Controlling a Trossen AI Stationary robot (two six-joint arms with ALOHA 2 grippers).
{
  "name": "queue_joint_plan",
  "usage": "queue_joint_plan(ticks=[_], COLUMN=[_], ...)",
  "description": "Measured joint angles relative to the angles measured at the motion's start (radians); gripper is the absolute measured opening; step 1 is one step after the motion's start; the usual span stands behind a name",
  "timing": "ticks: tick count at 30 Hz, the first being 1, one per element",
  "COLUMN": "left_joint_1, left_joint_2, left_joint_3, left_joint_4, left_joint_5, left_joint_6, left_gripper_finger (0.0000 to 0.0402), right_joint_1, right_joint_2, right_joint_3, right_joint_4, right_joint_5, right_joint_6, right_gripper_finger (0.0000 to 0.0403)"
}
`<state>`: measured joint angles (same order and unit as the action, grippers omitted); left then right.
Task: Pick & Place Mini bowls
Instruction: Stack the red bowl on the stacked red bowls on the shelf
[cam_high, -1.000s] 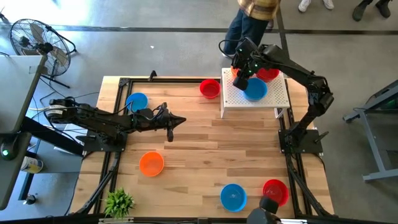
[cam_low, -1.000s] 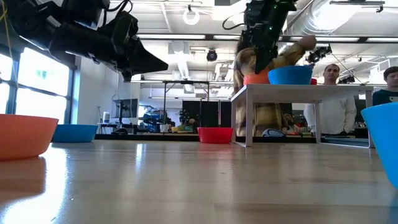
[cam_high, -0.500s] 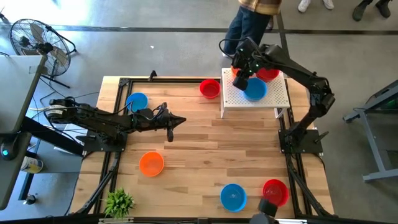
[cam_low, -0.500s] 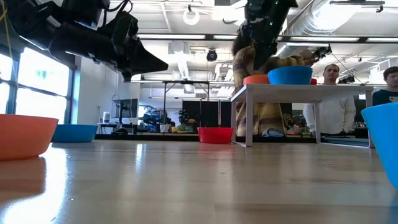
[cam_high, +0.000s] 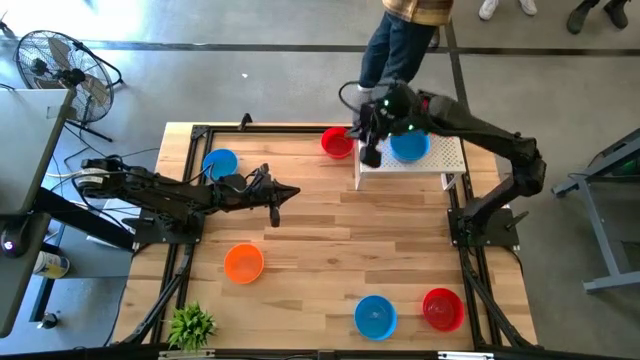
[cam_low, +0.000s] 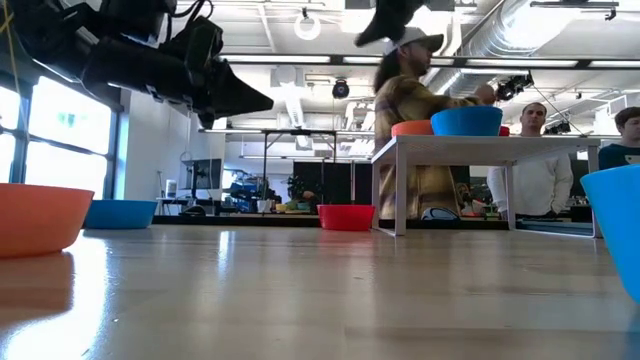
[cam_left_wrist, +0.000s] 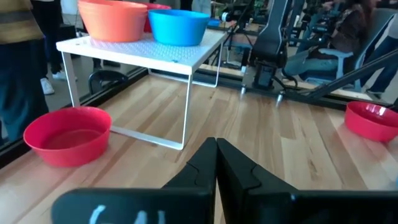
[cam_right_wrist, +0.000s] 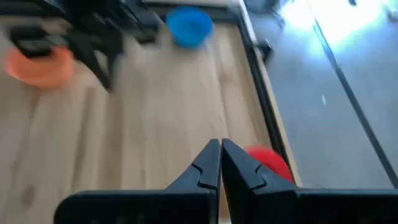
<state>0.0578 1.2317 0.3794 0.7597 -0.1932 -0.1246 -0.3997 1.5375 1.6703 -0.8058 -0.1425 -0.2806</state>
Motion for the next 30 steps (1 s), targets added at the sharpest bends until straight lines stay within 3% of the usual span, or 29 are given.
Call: queue_joint_plan(ticks=[8, 12, 14, 19, 25, 30], left_joint_1=[0.0, 0.0, 0.0, 0.0, 0.0, 0.0], left_joint_2=[0.013, 0.013, 0.013, 0.013, 0.015, 0.03], left_joint_3=[0.0, 0.0, 0.0, 0.0, 0.0, -0.001], left_joint_4=[0.008, 0.01, 0.01, 0.009, 0.009, 0.008], left_joint_5=[0.001, 0.002, 0.002, 0.002, 0.002, 0.002], left_joint_6=[-0.001, -0.002, -0.002, -0.003, -0.003, -0.003], left_gripper_finger=[0.0001, 0.0001, 0.0001, 0.0001, 0.0001, 0.0001], right_joint_1=[0.165, 0.249, 0.303, 0.461, 0.679, 0.83], right_joint_2=[-0.099, -0.173, -0.212, -0.307, -0.352, -0.353], right_joint_3=[-0.335, -0.517, -0.586, -0.696, -0.698, -0.678], right_joint_4=[0.448, 0.608, 0.645, 0.605, 0.323, 0.131], right_joint_5=[-0.07, -0.058, -0.003, 0.151, 0.348, 0.393], right_joint_6=[0.084, 0.17, 0.219, 0.349, 0.565, 0.804], right_gripper_finger=[0.0002, 0.0001, 0.0002, 0.0001, 0.0003, 0.0003])
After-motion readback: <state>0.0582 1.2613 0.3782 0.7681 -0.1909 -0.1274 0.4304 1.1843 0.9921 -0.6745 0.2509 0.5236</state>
